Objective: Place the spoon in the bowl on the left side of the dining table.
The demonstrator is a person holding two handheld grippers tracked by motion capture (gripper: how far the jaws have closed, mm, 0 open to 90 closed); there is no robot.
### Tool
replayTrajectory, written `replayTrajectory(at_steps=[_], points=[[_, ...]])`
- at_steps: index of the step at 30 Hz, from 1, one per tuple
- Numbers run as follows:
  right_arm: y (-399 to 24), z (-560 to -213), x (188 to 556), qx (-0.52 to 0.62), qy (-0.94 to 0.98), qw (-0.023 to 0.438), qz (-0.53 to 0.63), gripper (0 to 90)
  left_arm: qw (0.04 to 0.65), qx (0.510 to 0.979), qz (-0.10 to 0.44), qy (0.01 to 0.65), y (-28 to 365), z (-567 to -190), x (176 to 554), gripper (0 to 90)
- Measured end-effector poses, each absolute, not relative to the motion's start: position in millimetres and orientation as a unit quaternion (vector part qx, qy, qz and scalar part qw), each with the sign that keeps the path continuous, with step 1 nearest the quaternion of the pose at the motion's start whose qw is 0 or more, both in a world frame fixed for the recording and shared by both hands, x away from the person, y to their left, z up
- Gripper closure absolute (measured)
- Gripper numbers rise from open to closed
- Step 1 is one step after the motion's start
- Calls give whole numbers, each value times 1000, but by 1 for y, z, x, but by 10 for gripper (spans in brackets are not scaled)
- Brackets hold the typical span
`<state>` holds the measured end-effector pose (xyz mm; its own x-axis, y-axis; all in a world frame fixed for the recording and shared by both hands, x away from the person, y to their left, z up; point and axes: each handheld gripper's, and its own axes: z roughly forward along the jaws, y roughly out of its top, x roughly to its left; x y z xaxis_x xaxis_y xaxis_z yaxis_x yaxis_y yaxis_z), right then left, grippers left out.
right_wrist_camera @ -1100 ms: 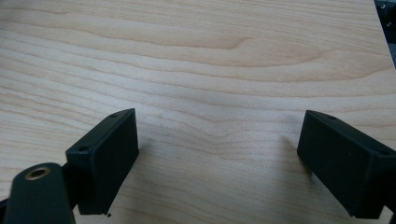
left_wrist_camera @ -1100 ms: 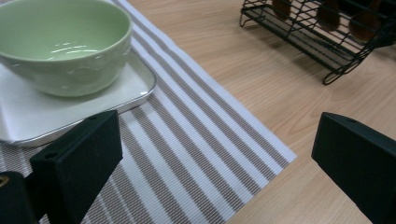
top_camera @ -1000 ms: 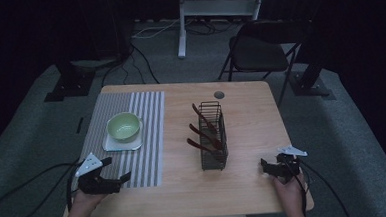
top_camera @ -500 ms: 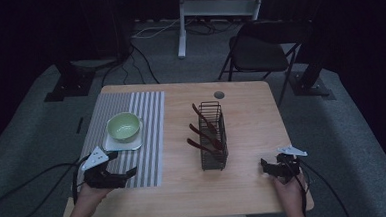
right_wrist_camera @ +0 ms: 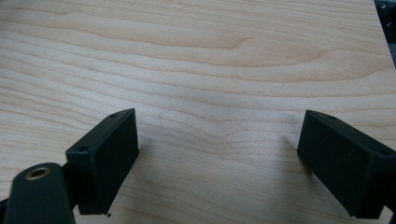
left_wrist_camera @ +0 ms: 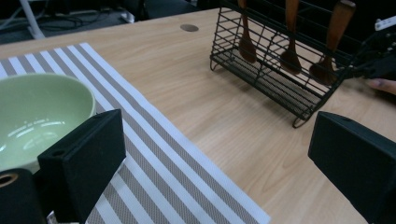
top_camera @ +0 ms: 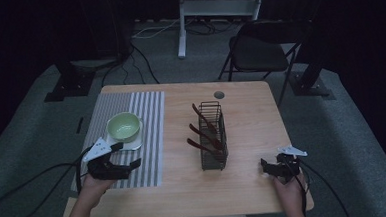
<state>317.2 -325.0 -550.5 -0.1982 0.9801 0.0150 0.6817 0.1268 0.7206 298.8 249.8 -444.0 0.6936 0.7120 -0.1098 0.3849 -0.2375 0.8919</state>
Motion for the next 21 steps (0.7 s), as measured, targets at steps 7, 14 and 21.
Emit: replayTrajectory(at_steps=[7, 14, 21], points=[[-325, -551, 317, 584, 711, 243, 307, 118, 497, 778, 161, 349, 237, -442, 305, 40], [-325, -551, 317, 584, 711, 243, 307, 118, 499, 785, 161, 330, 215, -429, 320, 40], [-325, -551, 317, 585, 711, 243, 307, 118, 502, 788, 158, 318, 200, -422, 329, 40]])
